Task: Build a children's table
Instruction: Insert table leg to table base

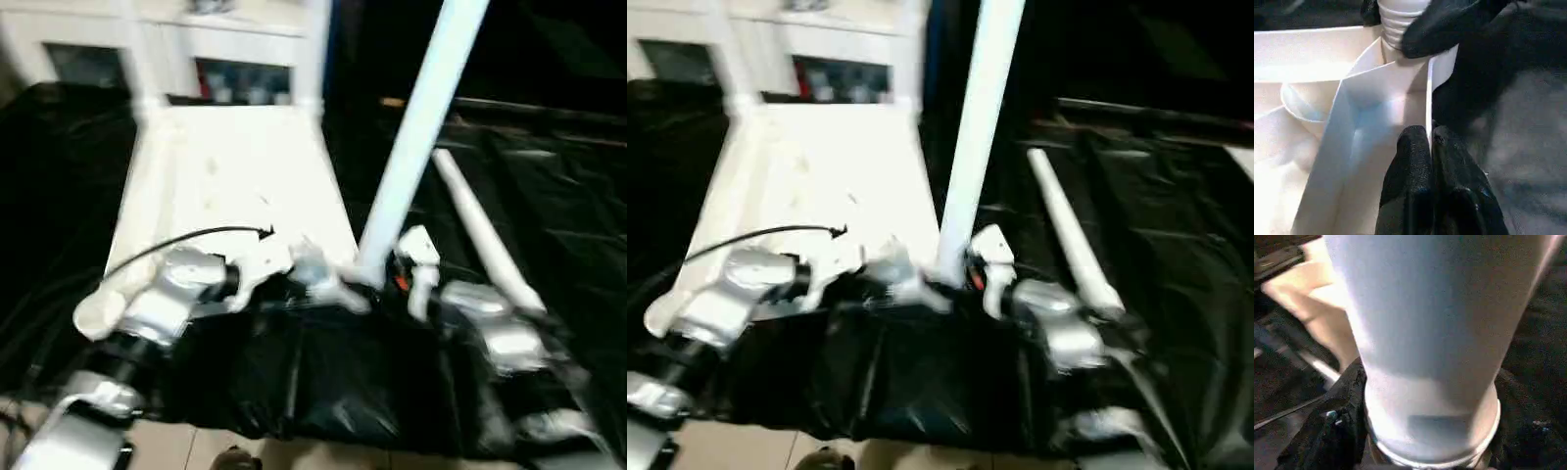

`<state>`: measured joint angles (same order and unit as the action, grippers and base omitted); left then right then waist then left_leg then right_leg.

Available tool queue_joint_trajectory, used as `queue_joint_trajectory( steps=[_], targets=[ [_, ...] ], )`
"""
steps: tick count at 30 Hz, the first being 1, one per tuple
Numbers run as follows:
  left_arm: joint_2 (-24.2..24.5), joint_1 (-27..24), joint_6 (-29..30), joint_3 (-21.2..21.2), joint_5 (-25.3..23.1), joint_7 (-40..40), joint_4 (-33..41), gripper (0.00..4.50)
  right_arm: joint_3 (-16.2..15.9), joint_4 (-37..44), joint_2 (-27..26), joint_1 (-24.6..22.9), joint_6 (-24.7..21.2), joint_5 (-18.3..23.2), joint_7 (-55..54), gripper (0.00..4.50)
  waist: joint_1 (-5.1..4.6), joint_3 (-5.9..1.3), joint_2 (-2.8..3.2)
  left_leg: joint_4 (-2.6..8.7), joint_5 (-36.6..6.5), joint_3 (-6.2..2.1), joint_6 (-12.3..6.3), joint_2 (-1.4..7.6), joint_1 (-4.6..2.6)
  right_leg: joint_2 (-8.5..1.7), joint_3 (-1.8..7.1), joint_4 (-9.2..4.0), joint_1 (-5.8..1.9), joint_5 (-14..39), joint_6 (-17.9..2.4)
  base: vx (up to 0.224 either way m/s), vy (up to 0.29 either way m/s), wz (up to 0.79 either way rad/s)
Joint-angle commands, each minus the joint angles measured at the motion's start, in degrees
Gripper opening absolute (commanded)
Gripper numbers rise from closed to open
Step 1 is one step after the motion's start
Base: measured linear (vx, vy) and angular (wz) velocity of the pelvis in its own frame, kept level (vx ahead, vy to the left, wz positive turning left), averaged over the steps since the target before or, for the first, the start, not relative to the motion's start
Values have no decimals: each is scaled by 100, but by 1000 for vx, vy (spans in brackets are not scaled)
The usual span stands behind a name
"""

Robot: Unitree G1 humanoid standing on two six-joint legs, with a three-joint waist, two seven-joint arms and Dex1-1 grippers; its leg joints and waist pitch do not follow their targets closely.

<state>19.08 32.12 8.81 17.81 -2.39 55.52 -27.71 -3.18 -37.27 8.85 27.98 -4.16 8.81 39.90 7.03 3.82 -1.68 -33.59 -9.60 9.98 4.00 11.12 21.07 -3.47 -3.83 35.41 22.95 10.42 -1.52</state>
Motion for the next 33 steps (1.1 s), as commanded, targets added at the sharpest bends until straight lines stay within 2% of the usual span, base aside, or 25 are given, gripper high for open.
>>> queue_joint_trajectory(
  steps=[1, 4, 5, 6, 7, 10, 12, 14, 15, 16, 17, 19, 22, 27, 30, 31, 33],
  targets=[
    [-247, 216, 103, -178, 18, -567, 156, 0, 67, -424, -171, 41, -65, -115, -603, 275, -28, -406, 66, 427, -1601, -101, 214, 229, -101, -543, 287, -484, -275, 1750, -1022, 0, 0, 0],
    [-827, 200, 423, -151, -215, -1545, 184, 0, 234, -924, -713, 389, 10, -176, -1692, 275, -77, -407, 77, 418, -1501, -89, 183, 232, -93, -532, 303, -483, -251, 1685, -1019, 0, 0, 0],
    [-897, 199, 459, -147, -244, -1659, 185, 0, 251, -990, -777, 434, 21, -185, -1819, 275, -97, -411, 77, 427, -1461, -103, 191, 220, -73, -524, 285, -485, -277, 1713, -1002, 0, 0, 0],
    [-1092, 196, 536, -133, -295, -1874, 175, 0, 319, -1226, -951, 584, 97, -213, -2225, 275, -95, -420, 81, 413, -1460, -92, 169, 215, -90, -530, 288, -495, -265, 1712, -973, 0, 0, 0],
    [-1321, 216, 565, -81, -380, -2121, 118, 0, 371, -1494, -1150, 761, 194, -224, -2584, 275, -130, -421, 42, 411, -1414, -89, 156, 216, -81, -515, 292, -479, -259, 1602, -991, 0, 0, 0],
    [-1436, 231, 462, 55, -477, -2153, 48, 0, 404, -1696, -1308, 884, 345, -220, -2703, 275, -120, -438, 62, 392, -1311, -76, 34, 197, -66, -502, 290, -472, -265, 1427, -940, 0, 0, 0],
    [-1468, 216, 447, 91, -468, -2112, 48, 0, 442, -1791, -1354, 933, 431, -222, -2688, 330, -124, -438, 65, 397, -1285, -73, -13, 196, -51, -499, 288, -464, -272, 1329, -946, 0, 0, 0],
    [-1481, 196, 462, 91, -472, -2085, 71, 0, 466, -1838, -1376, 961, 482, -242, -2666, 330, -128, -433, 73, 401, -1359, -72, -23, 199, -59, -501, 286, -474, -264, 1373, -943, 0, 0, 0],
    [-1458, 162, 451, 93, -468, -2004, 120, 0, 515, -1879, -1396, 994, 526, -223, -2605, 354, -138, -428, 79, 410, -1452, -77, -18, 206, -70, -506, 286, -485, -253, 1479, -940, 0, 0, 0],
    [-1425, 140, 447, 95, -459, -1933, 155, 0, 530, -1898, -1393, 1012, 552, -228, -2583, 354, -138, -430, 108, 410, -1478, -82, -3, 206, -70, -507, 285, -487, -256, 1504, -938, 0, 0, 0],
    [-1425, 140, 447, 95, -459, -1933, 155, 0, 530, -1898, -1393, 1012, 552, -228, -2583, 363, -150, -430, 92, 413, -1500, -79, -1, 205, -68, -502, 286, -491, -254, 1503, -937, 0, 0, 0],
    [-1300, 87, 408, 82, -390, -1656, 251, 0, 467, -1923, -1300, 1043, 648, -317, -2526, 384, -164, -431, 103, 416, -1505, -82, -1, 200, -61, -501, 284, -489, -261, 1477, -959, 0, 0, 0],
    [-1007, 17, 281, 85, -225, -1078, 364, 0, 161, -1837, -968, 989, 803, -655, -2284, 384, -168, -444, 109, 403, -1357, -76, -17, 198, -47, -500, 287, -460, -270, 1291, -1022, 0, 0, 0],
    [-801, -20, 94, 75, -120, -720, 385, 0, 157, -1589, -790, 880, 804, -542, -1677, 384, -154, -440, 111, 408, -1333, -70, -114, 214, -53, -493, 291, -452, -278, 1160, -1082, 0, 0, 0],
    [-434, -96, -68, 66, 63, 7, 443, 0, -83, -954, -337, 562, 753, -350, -255, 384, -136, -434, 125, 412, -1398, -73, -158, 229, -58, -490, 293, -452, -285, 1123, -1104, 0, 0, 0],
    [-434, -96, -68, 66, 63, 7, 443, 0, -83, -954, -337, 562, 753, -350, -255, 384, -132, -436, 116, 410, -1396, -70, -177, 223, -59, -480, 289, -456, -288, 1103, -1101, 0, 0, 0],
    [-260, -127, -127, 68, 166, 352, 478, 0, -260, -652, -71, 396, 693, -281, 409, 384, -106, -434, 101, 399, -1307, -63, -224, 222, -50, -489, 296, -438, -301, 1006, -1144, 0, 0, 0]
  ],
)
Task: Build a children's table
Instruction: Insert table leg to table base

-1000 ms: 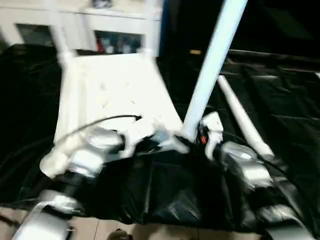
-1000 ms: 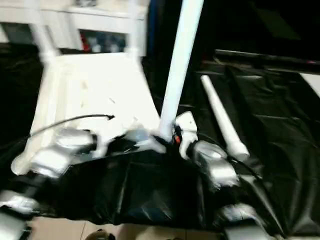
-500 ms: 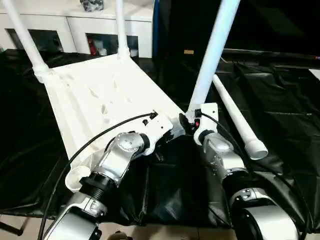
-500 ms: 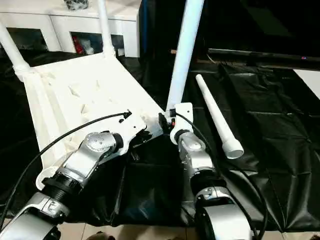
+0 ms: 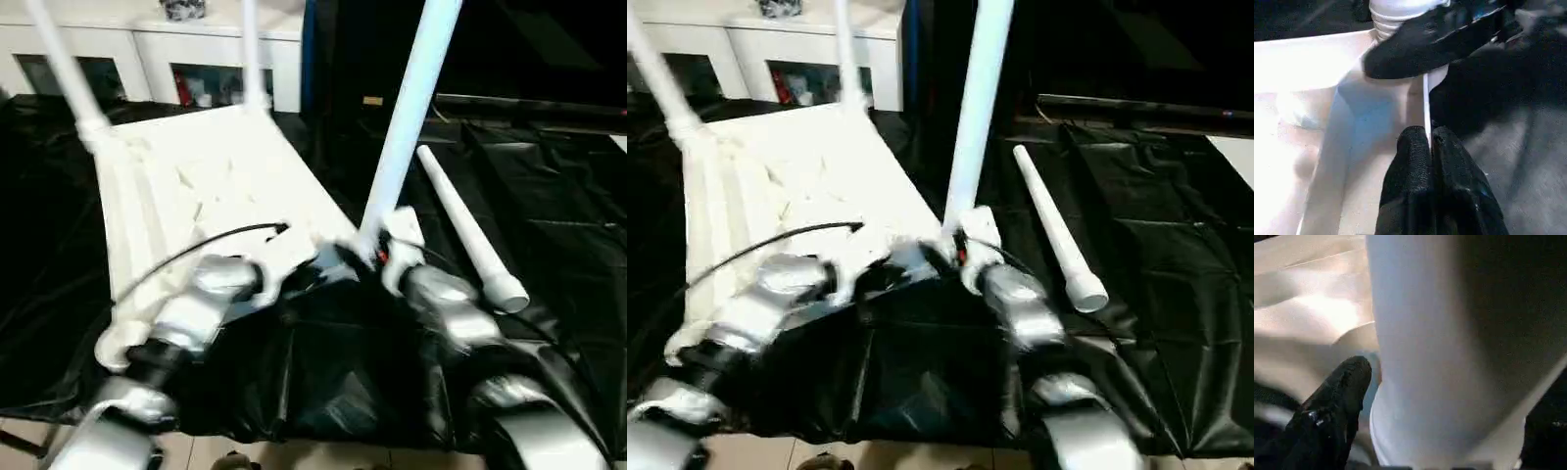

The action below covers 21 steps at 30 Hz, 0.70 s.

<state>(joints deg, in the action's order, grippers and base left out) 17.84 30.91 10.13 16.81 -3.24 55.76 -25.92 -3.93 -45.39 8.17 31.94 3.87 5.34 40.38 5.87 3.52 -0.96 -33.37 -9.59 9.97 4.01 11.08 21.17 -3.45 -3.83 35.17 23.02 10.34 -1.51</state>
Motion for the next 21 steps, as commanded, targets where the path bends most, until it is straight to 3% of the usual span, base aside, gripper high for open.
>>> queue_joint_trajectory(
  steps=[1, 2, 9, 13, 21],
  targets=[
    [-88, -11, -273, 174, 284, 423, 308, 0, -220, 235, 67, -41, -131, 82, 543, 384, 10, -406, 36, 379, -1309, -58, -230, 233, -68, -496, 300, -418, -298, 1033, -1159, 0, 0, 0],
    [71, -23, -335, 180, 364, 731, 306, 0, -317, 544, 290, -184, -268, 196, 1143, 384, 28, -398, 29, 380, -1333, -58, -219, 235, -79, -487, 292, -429, -300, 1110, -1171, 0, 0, 0],
    [544, -46, -561, 285, 465, 1653, 222, 0, -730, 1583, 933, -613, -767, 516, 2615, 384, 178, -389, 27, 390, -1420, -53, -231, 267, -92, -489, 292, -449, -268, 1475, -1052, 0, 0, 0],
    [681, -43, -642, 350, 439, 1915, 152, 0, -897, 1923, 1100, -771, -910, 541, 2946, 360, 241, -384, 12, 393, -1448, -54, -178, 264, -113, -504, 296, -468, -248, 1617, -1016, 0, 0, 0],
    [746, 6, -817, 354, 414, 2056, -29, 0, -1026, 2446, 1167, -1010, -1230, 598, 3094, 303, 255, -384, 9, 408, -1461, -70, -114, 265, -98, -516, 299, -469, -252, 1721, -955, 0, 0, 0]
  ],
)
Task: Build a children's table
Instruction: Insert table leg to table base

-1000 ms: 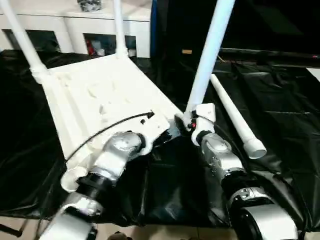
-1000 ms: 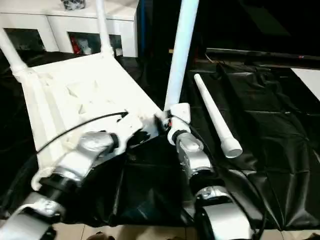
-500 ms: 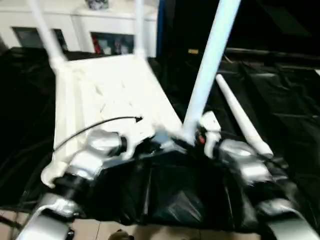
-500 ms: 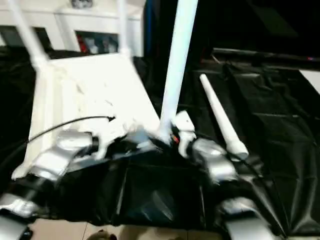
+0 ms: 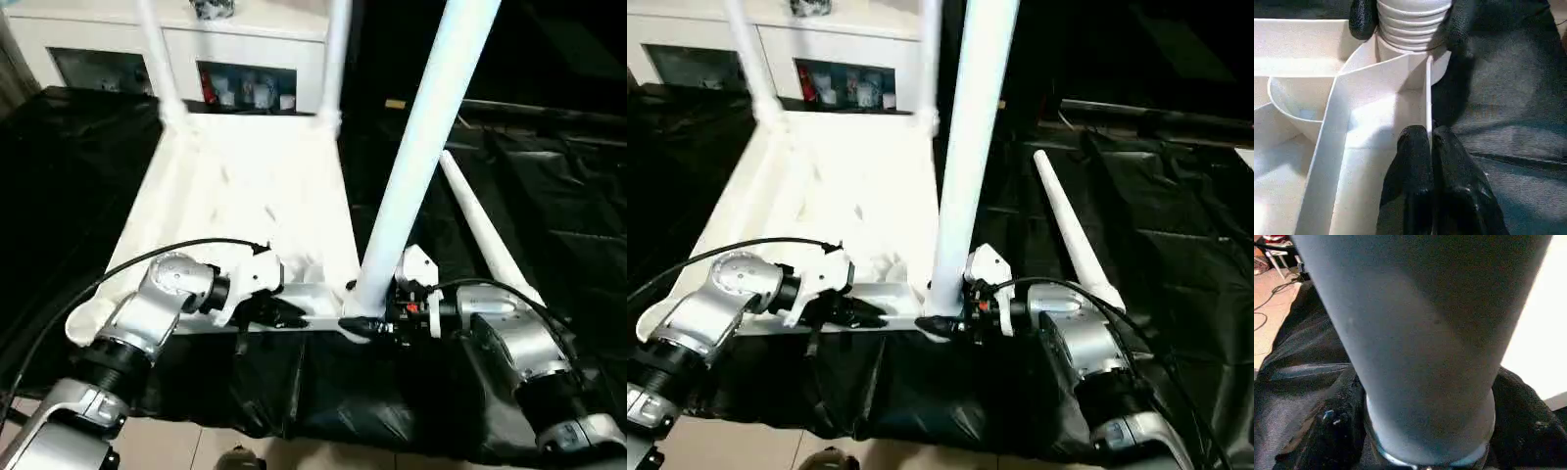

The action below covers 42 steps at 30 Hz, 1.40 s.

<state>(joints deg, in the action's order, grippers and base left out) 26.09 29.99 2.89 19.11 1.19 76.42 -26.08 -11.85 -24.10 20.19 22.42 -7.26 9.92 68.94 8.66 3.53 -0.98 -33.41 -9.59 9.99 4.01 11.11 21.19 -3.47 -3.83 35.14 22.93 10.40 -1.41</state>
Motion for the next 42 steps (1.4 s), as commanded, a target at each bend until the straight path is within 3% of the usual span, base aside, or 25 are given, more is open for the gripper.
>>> queue_joint_trajectory(
  steps=[1, 7, 12, 14, 15, 16, 17, 20, 21, 22, 25, 27, 29, 30, 35, 42],
  targets=[
    [-83, 98, -99, 119, -31, -16, -19, 0, -242, 340, -40, -73, -137, 141, 236, 294, -20, -386, 12, 413, -1451, -71, -115, 260, -97, -513, 296, -470, -247, 1729, -955, 0, 0, 0],
    [-247, 89, -44, 0, -6, -336, -39, 0, -126, 255, -261, -130, -209, 118, -135, 283, -26, -384, 8, 410, -1480, -72, -84, 259, -105, -521, 297, -474, -229, 1772, -960, 0, 0, 0],
    [-787, 236, 390, -324, -151, -1636, -75, 0, 465, -715, -1079, 283, -14, -147, -2159, 281, -156, -347, -18, 447, -1758, -121, 130, 235, -101, -563, 266, -547, -229, 2587, -786, 0, 0, 0],
    [-956, 273, 548, -393, -199, -2012, -17, 0, 577, -1039, -1287, 446, 79, -244, -2747, 281, -206, -353, -1, 460, -1758, -144, 178, 231, -73, -566, 252, -544, -253, 2658, -728, 0, 0, 0],
    [-1068, 288, 658, -420, -258, -2267, 54, 0, 627, -1269, -1422, 564, 169, -324, -3142, 281, -291, -352, -6, 458, -1795, -148, 201, 222, -64, -557, 247, -552, -248, 2641, -701, 0, 0, 0],
    [-1149, 295, 765, -425, -347, -2514, 135, 0, 666, -1471, -1546, 670, 227, -407, -3551, 280, -301, -354, 18, 454, -1823, -147, 206, 218, -86, -553, 251, -562, -229, 2640, -709, 0, 0, 0],
    [-1256, 305, 942, -451, -445, -2828, 216, 0, 700, -1656, -1658, 772, 240, -480, -3935, 280, -340, -360, 3, 436, -1791, -131, 195, 212, -99, -549, 272, -563, -209, 2519, -756, 0, 0, 0],
    [-1621, 218, 1309, -503, -566, -3424, 514, 0, 805, -2066, -1933, 1017, 254, -600, -4721, 280, -374, -374, 3, 427, -1607, -120, 131, 209, -67, -527, 271, -531, -243, 2221, -827, 0, 0, 0],
    [-1760, 144, 1412, -486, -609, -3563, 651, 0, 904, -2214, -2058, 1105, 220, -584, -4940, 280, -379, -396, -22, 412, -1437, -106, 83, 207, -60, -516, 278, -496, -257, 1889, -884, 0, 0, 0],
    [-1825, 105, 1439, -458, -632, -3602, 710, 0, 957, -2299, -2126, 1151, 260, -576, -4999, 280, -379, -392, -6, 414, -1393, -108, 65, 212, -50, -515, 282, -486, -261, 1771, -915, 0, 0, 0],
    [-1940, 8, 1423, -367, -634, -3642, 787, 0, 992, -2443, -2241, 1226, 419, -589, -5031, 349, -356, -420, -16, 371, -1156, -69, -90, 194, -54, -489, 291, -441, -265, 1180, -1018, 0, 0, 0],
    [-1958, -47, 1398, -248, -644, -3654, 808, 0, 1093, -2596, -2355, 1317, 510, -452, -4941, 362, -345, -440, -5, 362, -909, -57, -198, 189, -41, -475, 286, -390, -288, 724, -1138, 0, 0, 0],
    [-1932, -62, 1389, -204, -666, -3621, 811, 0, 1091, -2644, -2363, 1355, 550, -441, -4911, 378, -339, -431, 4, 365, -878, -55, -228, 194, -39, -476, 284, -382, -295, 620, -1183, 0, 0, 0],
    [-1914, -78, 1410, -186, -696, -3612, 841, 0, 1085, -2689, -2359, 1384, 591, -474, -4918, 397, -338, -428, 8, 368, -912, -54, -225, 194, -51, -470, 278, -390, -289, 663, -1184, 0, 0, 0],
    [-1705, -99, 1248, -137, -634, -3258, 852, 0, 1095, -2617, -2150, 1347, 678, -488, -4661, 404, -349, -404, 18, 397, -1291, -65, -114, 202, -77, -478, 281, -453, -276, 1238, -1066, 0, 0, 0],
    [-1134, -174, 815, -48, -380, -2179, 831, 0, 762, -2034, -1580, 1041, 810, -412, -3011, 404, -320, -406, 15, 391, -1265, -62, -192, 213, -70, -483, 288, -436, -282, 1110, -1091, 0, 0, 0]
  ],
)
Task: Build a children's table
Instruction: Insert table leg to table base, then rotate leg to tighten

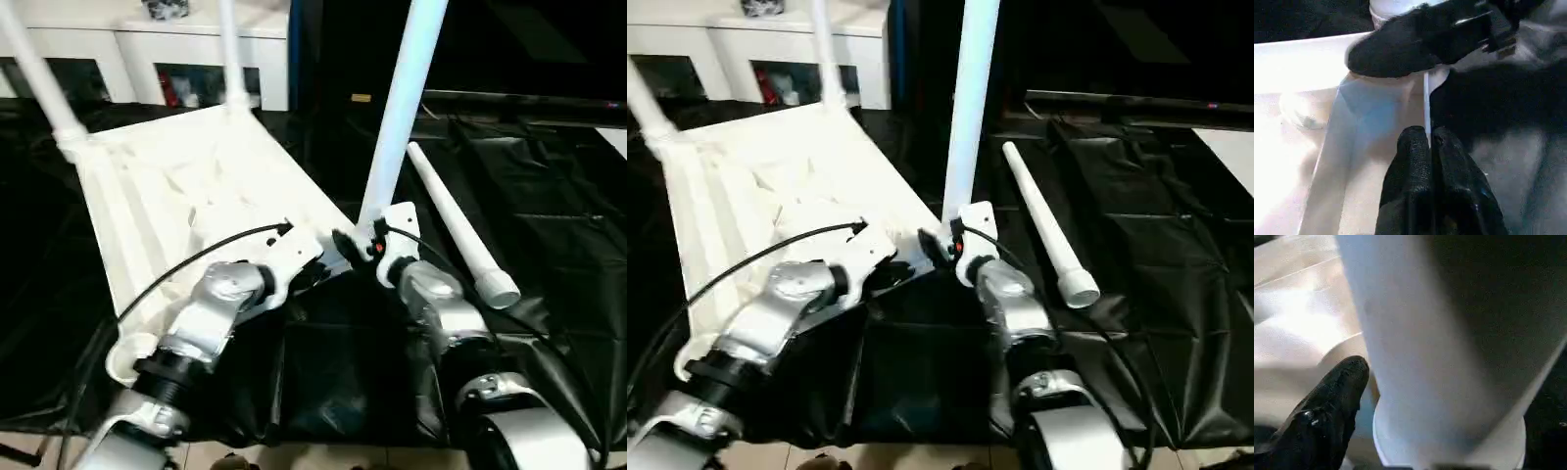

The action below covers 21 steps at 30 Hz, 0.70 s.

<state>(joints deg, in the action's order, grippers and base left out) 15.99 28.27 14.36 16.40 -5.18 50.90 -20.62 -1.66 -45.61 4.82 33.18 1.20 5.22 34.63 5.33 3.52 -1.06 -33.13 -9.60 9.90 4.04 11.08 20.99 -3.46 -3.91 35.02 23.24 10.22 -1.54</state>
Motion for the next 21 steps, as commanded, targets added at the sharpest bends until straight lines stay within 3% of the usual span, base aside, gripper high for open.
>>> queue_joint_trajectory(
  steps=[1, 5, 7, 13, 15, 21],
  targets=[
    [43, -1, -429, 221, 303, 644, 232, 0, -390, 380, 158, -167, -48, 114, 966, 404, 29, -408, 32, 362, -1252, -55, -219, 222, -62, -476, 295, -417, -308, 1055, -1113, 0, 0, 0],
    [352, 23, -591, 232, 426, 1231, 131, 0, -683, 880, 608, -433, -225, 219, 2038, 404, 67, -398, 22, 359, -1280, -43, -261, 233, -70, -475, 301, -415, -303, 1074, -1158, 0, 0, 0],
    [523, 43, -642, 274, 484, 1563, 115, 0, -851, 1160, 869, -578, -356, 289, 2640, 404, 133, -386, 9, 361, -1315, -39, -258, 237, -84, -461, 292, -430, -308, 1213, -1124, 0, 0, 0],
    [743, 97, -732, 311, 615, 2075, 72, 0, -1157, 1684, 1305, -831, -506, 348, 3491, 404, 231, -379, 9, 370, -1422, -39, -207, 258, -92, -487, 298, -447, -274, 1567, -1054, 0, 0, 0],
    [787, 112, -783, 324, 637, 2200, 26, 0, -1215, 1848, 1383, -903, -599, 386, 3647, 379, 280, -380, 10, 370, -1423, -37, -199, 262, -109, -491, 309, -460, -261, 1631, -1001, 0, 0, 0],
    [916, 144, -897, 391, 704, 2598, -98, 0, -1337, 2317, 1499, -1093, -892, 496, 3909, 337, 305, -390, 5, 375, -1379, -52, -172, 257, -88, -499, 301, -453, -271, 1672, -966, 0, 0, 0]
  ],
)
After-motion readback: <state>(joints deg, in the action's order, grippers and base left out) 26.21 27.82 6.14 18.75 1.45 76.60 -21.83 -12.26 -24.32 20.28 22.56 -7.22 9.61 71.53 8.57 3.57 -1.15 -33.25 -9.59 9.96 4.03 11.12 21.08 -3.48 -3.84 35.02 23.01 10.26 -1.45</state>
